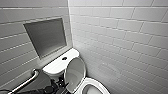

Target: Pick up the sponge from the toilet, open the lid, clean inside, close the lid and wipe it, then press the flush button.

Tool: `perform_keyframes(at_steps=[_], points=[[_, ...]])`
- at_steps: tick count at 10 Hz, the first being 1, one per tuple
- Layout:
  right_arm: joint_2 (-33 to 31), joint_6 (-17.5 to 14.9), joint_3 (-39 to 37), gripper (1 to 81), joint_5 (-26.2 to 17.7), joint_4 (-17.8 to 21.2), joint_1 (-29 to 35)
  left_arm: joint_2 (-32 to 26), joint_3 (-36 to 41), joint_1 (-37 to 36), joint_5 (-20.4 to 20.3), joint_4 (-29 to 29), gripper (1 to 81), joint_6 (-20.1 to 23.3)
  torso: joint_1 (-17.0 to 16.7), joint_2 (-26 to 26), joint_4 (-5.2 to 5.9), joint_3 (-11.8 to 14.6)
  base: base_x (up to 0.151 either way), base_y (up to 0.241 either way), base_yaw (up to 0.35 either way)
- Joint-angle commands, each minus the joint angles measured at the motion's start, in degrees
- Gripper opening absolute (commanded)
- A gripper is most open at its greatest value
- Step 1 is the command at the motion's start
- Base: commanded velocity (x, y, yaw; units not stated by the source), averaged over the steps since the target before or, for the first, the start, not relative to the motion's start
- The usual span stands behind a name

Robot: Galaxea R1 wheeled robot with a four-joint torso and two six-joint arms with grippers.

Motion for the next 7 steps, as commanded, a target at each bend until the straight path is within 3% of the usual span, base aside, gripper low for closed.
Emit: perform_keyframes(at_steps=[1, 7], points=[[0.3, 0.0, 0.7, 1.0, -3.7, -0.4, 0.9, -7.8, -2.5, -4.0, -5.4, 6.5, 81.1, 4.2, 0.0, 0.0, 0.0, 0.0, 0.0, 0.0, 0.0], [0.3, 0.0, 0.6, 1.0, -3.7, -0.4, 0.9, -9.8, -1.8, 0.2, -5.9, 10.0, 81.1, 1.6, 0.0, 0.0, -0.07, 0.0, 0.0, 0.0, 0.0]])
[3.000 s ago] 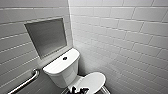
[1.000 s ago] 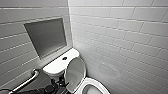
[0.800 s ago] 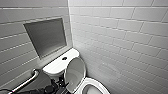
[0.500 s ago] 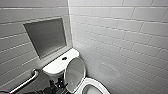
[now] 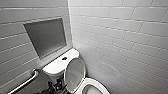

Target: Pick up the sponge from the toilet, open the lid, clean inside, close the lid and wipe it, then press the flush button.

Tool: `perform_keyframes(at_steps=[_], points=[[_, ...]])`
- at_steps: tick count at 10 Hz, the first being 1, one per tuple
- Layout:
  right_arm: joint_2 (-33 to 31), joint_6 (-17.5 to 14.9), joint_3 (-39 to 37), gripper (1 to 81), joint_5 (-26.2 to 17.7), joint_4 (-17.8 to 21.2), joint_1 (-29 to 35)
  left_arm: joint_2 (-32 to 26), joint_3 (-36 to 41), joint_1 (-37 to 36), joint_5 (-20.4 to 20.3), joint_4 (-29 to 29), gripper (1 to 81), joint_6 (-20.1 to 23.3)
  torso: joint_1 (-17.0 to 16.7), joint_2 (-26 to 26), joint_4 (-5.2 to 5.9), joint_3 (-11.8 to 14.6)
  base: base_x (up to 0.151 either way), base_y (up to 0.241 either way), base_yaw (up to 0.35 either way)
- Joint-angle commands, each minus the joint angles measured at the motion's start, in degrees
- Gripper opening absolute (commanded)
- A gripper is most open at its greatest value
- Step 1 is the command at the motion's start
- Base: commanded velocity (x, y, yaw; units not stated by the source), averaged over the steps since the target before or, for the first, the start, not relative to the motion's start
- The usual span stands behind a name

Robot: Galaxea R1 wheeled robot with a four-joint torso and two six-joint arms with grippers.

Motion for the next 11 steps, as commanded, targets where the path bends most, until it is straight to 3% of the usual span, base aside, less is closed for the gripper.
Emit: perform_keyframes(at_steps=[1, 3, 5, 6, 8, 9, 10, 11], points=[[0.3, 0.0, 0.7, 1.0, -3.6, -0.4, 0.9, -6.5, -2.4, -1.9, -5.0, 5.3, 81.1, 4.2, 0.0, 0.0, 0.0, 0.0, 0.0, 0.0, 0.0], [0.6, 0.0, 0.4, 1.0, -3.6, -0.5, 0.9, -4.0, -2.1, -0.5, -3.6, 10.5, 81.1, 4.0, 0.0, 0.0, 0.0, 0.0, 0.0, 0.0, 0.0], [0.7, 0.0, 0.4, 1.0, -3.6, -0.4, 0.7, -3.5, -2.3, 0.3, -3.8, 11.0, 81.1, 3.8, 0.0, 0.0, 0.0, 0.0, 0.0, 0.0, 0.0], [0.7, 0.0, 0.3, 1.0, -3.6, -0.4, 0.7, -4.2, -2.6, 0.9, -4.2, 10.9, 81.1, 1.2, 0.0, 0.0, 0.0, 0.0, 0.0, 0.0, 0.0], [0.8, 0.0, 0.6, 1.0, -3.7, -0.4, 0.7, -4.5, -5.1, 1.7, -6.5, 11.0, 81.1, -10.7, 0.0, 0.0, 0.0, 0.1, 0.0, 0.0, 0.0], [1.0, 0.0, 0.5, 1.0, -3.7, -0.4, 0.6, -4.7, -7.9, 1.2, -7.0, 12.8, 81.1, -21.6, 0.0, 0.0, 0.0, 0.1, 0.0, 0.0, 0.0], [1.1, 0.0, 0.3, 1.0, -3.7, -0.4, 0.3, -4.5, -9.4, 0.3, -10.5, 18.0, 81.1, -27.7, 0.0, 0.0, 0.0, 0.1, 0.0, 0.0, 0.0], [1.0, 0.0, 0.3, 1.0, -3.6, -0.4, 0.3, -3.6, -12.3, 0.0, -11.5, 21.9, 81.1, -31.5, 0.0, 0.0, 0.0, 0.1, 0.0, 0.0, 0.0]])
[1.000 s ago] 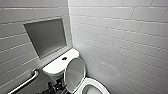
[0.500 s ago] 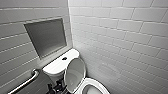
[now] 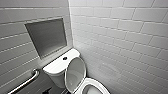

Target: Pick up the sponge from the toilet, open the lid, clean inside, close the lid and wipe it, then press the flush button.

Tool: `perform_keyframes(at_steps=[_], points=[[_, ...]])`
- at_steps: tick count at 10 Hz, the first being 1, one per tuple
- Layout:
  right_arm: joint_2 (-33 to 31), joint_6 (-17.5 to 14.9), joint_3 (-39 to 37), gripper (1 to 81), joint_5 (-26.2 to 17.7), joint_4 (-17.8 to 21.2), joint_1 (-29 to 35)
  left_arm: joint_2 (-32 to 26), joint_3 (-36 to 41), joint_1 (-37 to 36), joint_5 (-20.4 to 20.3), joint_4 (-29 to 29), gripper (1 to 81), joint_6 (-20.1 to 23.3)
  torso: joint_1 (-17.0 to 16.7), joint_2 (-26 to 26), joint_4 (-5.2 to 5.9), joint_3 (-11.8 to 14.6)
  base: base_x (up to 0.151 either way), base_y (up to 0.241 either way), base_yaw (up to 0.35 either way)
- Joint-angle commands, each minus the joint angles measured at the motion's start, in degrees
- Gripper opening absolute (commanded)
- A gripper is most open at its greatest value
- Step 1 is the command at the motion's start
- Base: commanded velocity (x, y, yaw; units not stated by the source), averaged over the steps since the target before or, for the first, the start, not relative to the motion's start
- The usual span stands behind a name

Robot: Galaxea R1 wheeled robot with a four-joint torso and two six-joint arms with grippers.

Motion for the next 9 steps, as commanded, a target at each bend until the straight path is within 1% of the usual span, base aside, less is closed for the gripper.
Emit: perform_keyframes(at_steps=[1, 2, 3, 4, 5, 6, 7, 8, 9], points=[[0.3, 0.0, 0.6, 1.0, -3.8, -0.4, 0.3, 0.4, -5.7, -9.6, -4.0, 12.3, 81.1, -9.8, 0.0, 0.0, 0.0, 0.0, 0.0, 0.0, 0.0], [0.3, 0.0, 0.6, 1.0, -3.8, -0.4, 0.4, 0.5, -6.1, -8.2, -3.9, 14.0, 81.1, -9.8, 0.0, 0.0, 0.0, 0.0, 0.0, 0.0, 0.0], [0.1, 0.0, 0.6, 1.0, -3.7, -0.4, 0.7, 0.9, -6.2, -6.4, -3.9, 21.5, 81.1, -9.7, 0.0, 0.0, 0.0, 0.0, 0.0, 0.0, 0.0], [0.0, 0.0, 0.6, 1.0, -3.7, -0.5, 1.1, 2.3, -6.9, -3.9, -2.3, 31.6, 81.1, -9.4, 0.0, 0.0, 0.0, 0.0, 0.0, 0.0, 0.0], [-0.1, -0.1, 0.6, 1.0, -3.7, -0.5, 1.3, 4.6, -9.9, -0.6, -1.1, 43.5, 81.1, -8.8, 0.0, 0.0, 0.0, 0.0, 0.0, 0.0, 0.0], [-0.6, -0.1, 0.6, 1.0, -3.6, -0.7, 1.4, 7.1, -15.5, 3.1, -1.0, 57.5, 81.1, -9.3, 0.0, 0.0, 0.0, 0.0, 0.0, 0.0, 0.0], [-1.1, -0.1, 0.6, 1.0, -3.6, -0.8, 1.4, 9.1, -21.2, 6.3, -1.0, 69.0, 81.1, -9.4, 0.0, 0.0, 0.0, 0.0, 0.0, 0.0, 0.0], [-2.0, -0.6, 1.2, 1.0, -3.2, -0.9, 1.5, 10.4, -25.6, 9.2, -1.3, 79.8, 81.1, -10.1, 0.0, 0.0, 0.0, 0.0, 0.0, 0.0, 0.0], [-2.8, -0.7, 2.6, 1.0, -3.0, -1.0, 1.7, 11.6, -28.5, 11.5, -1.3, 87.8, 81.1, -10.1, 0.0, 0.0, 0.0, 0.0, 0.0, 0.0, 0.0]])
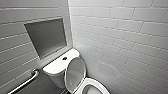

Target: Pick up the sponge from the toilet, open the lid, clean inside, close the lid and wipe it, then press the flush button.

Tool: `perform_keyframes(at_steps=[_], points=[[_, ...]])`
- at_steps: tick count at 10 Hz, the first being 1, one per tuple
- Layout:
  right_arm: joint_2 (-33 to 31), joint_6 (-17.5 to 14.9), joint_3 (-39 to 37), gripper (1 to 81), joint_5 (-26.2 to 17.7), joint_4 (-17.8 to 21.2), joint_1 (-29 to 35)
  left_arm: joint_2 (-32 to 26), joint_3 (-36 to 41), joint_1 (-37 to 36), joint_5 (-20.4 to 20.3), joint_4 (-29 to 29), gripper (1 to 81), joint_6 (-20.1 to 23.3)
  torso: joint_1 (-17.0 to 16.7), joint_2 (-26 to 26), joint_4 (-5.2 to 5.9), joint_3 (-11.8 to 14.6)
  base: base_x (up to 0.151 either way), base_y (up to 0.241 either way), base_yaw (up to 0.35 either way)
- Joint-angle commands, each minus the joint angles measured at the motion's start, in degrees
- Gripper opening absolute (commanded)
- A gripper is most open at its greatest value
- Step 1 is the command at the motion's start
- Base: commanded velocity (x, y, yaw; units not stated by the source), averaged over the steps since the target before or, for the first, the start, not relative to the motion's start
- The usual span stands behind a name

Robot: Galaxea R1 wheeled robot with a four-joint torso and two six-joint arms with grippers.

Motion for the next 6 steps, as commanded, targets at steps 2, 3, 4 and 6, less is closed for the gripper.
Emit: perform_keyframes(at_steps=[2, 3, 4, 6], points=[[-4.2, -0.9, 8.2, 1.0, -2.6, -2.4, 1.6, 7.1, -14.9, 6.8, -3.9, 44.2, 81.1, -0.7, 0.0, 0.0, 0.0, 0.0, 0.0, 0.0, 0.0], [-5.6, -0.9, 10.5, 1.0, -2.6, -2.9, 1.9, 9.4, -18.1, 8.4, -3.4, 49.0, 81.1, -0.7, 0.0, 0.0, 0.0, 0.0, 0.0, 0.0, 0.0], [-6.0, -0.9, 11.0, 1.0, -2.6, -2.9, 2.1, 12.2, -22.3, 10.4, -3.3, 51.4, 81.1, -0.7, 0.0, 0.0, 0.0, 0.0, 0.0, 0.0, 0.0], [-5.6, -0.9, 10.6, 1.0, -2.8, -3.1, 2.5, 18.5, -33.1, 13.7, -3.4, 55.3, 81.1, -0.7, 0.0, 0.0, 0.0, 0.0, 0.0, 0.0, 0.0]])
